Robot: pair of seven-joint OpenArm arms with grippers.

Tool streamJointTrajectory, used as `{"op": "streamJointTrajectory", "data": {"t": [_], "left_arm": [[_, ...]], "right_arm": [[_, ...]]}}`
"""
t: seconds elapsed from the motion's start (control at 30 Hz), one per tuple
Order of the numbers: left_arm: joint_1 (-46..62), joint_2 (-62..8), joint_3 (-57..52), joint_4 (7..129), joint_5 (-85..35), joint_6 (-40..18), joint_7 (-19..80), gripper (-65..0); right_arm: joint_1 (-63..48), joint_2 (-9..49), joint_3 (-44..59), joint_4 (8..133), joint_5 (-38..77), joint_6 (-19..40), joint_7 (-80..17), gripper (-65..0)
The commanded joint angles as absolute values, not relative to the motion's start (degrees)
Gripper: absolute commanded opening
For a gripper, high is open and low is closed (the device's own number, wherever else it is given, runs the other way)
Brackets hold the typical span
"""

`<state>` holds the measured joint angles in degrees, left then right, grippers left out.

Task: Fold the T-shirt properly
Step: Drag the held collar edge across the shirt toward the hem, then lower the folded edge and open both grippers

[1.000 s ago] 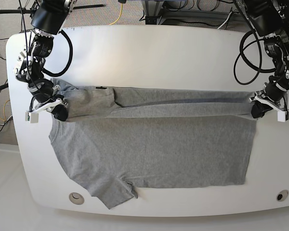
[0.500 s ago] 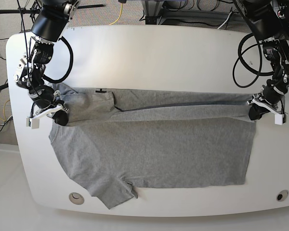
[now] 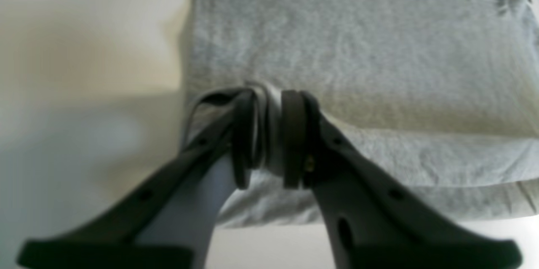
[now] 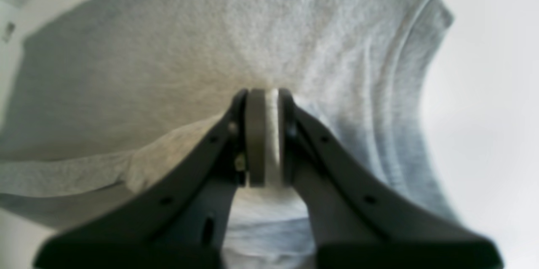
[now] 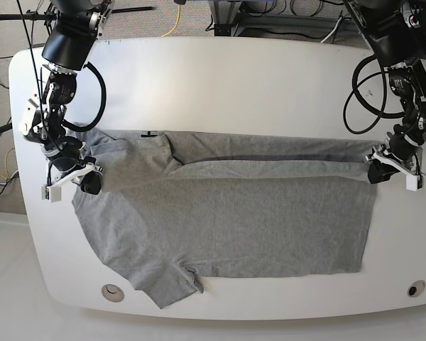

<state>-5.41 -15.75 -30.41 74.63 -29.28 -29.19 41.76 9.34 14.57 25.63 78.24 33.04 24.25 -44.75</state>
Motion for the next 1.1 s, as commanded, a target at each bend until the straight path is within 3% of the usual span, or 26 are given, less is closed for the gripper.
{"op": "streamJointTrajectory", "data": {"t": [0.0, 0.2, 0.27, 0.53, 0.67, 1.07], "left_arm": [[-6.8, -17.2, -30.3, 75.8, -29.8, -29.3, 40.6, -50.5], [-7.1, -17.5, -30.1, 76.0, -28.6, -29.1, 40.7, -49.7], [-6.5, -17.6, -29.5, 76.2, -26.8, -28.6, 39.7, -46.7], [-6.7, -17.7, -29.4, 76.1, -26.1, -28.5, 40.2, -37.5], [-7.0, -17.8, -29.8, 76.4, -27.2, -28.6, 41.4, -32.2], [-7.5, -18.8, -29.8, 75.8, -27.3, -28.5, 40.9, -31.0]], "right_arm": [[11.2, 15.0, 25.5, 80.3, 31.7, 24.5, -42.8, -60.3], [11.1, 14.5, 26.1, 81.0, 28.4, 24.5, -42.6, -57.3], [11.1, 14.3, 26.8, 80.6, 24.9, 24.7, -42.2, -46.8], [11.5, 14.3, 26.7, 81.2, 21.7, 24.6, -41.5, -23.4], [11.6, 14.8, 26.9, 81.7, 22.5, 24.3, -41.9, -21.3], [10.3, 15.3, 27.2, 81.5, 22.1, 24.5, -42.6, -23.1]]}}
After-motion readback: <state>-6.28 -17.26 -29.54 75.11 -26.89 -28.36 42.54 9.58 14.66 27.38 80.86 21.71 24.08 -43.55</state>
